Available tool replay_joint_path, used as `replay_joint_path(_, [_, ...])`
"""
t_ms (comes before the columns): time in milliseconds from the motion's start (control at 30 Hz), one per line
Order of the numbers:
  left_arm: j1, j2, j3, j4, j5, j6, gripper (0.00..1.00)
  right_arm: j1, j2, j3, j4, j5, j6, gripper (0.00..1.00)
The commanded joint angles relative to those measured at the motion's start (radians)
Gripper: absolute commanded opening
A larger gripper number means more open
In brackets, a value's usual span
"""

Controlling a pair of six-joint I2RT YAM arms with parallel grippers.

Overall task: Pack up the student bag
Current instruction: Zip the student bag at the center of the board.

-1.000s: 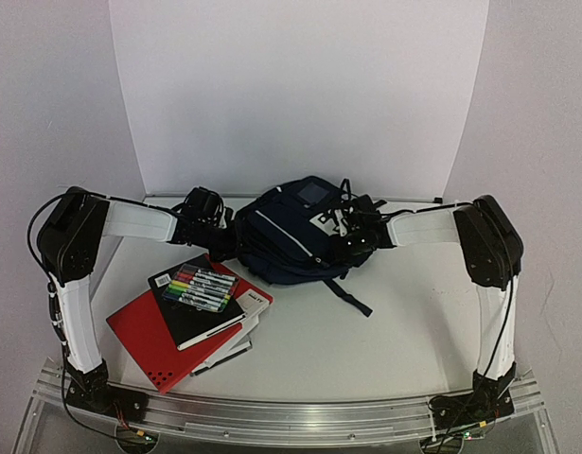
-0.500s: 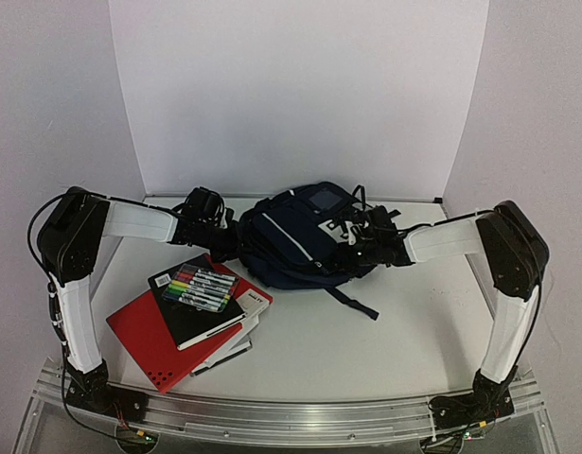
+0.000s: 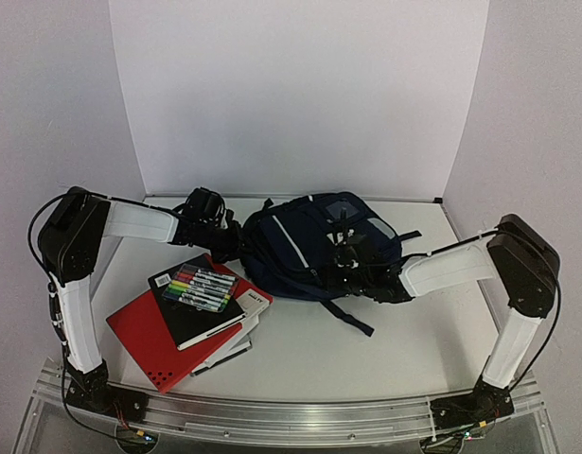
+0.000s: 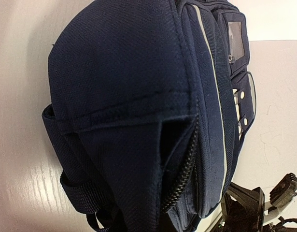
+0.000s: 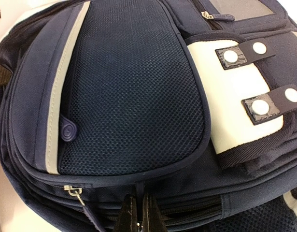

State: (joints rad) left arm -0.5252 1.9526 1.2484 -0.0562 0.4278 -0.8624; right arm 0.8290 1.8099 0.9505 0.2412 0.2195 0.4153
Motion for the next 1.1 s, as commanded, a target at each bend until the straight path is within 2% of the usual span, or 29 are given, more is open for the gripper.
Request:
replay_joint_path(0, [-0.030, 0.000, 0.025, 0.118, 0.018, -0.023, 0.00, 0.054, -0.057, -0.003, 0.167, 0.150, 0.136, 0.00])
replay_joint_path(167, [-0.076, 0.026, 0.066, 0.103, 0.024, -0.017, 0.00, 0.058, -0.059, 0.033, 0.197, 0.196, 0.146, 0.00])
replay_joint_path(667, [-0.209, 0.113, 0.213, 0.178, 0.062, -0.083, 0.00, 0.077, -0.053, 0.065, 0.215, 0.036, 0.030, 0.00])
replay_joint_path(900, [-0.244, 0.130, 0.215, 0.148, 0.031, -0.078, 0.00, 0.077, -0.103, 0.067, 0.195, 0.183, 0.162, 0.00])
replay_joint_path(1067, [-0.272, 0.093, 0.189, 0.068, -0.047, -0.024, 0.00, 0.070, -0.113, 0.135, 0.116, 0.262, 0.188, 0.00])
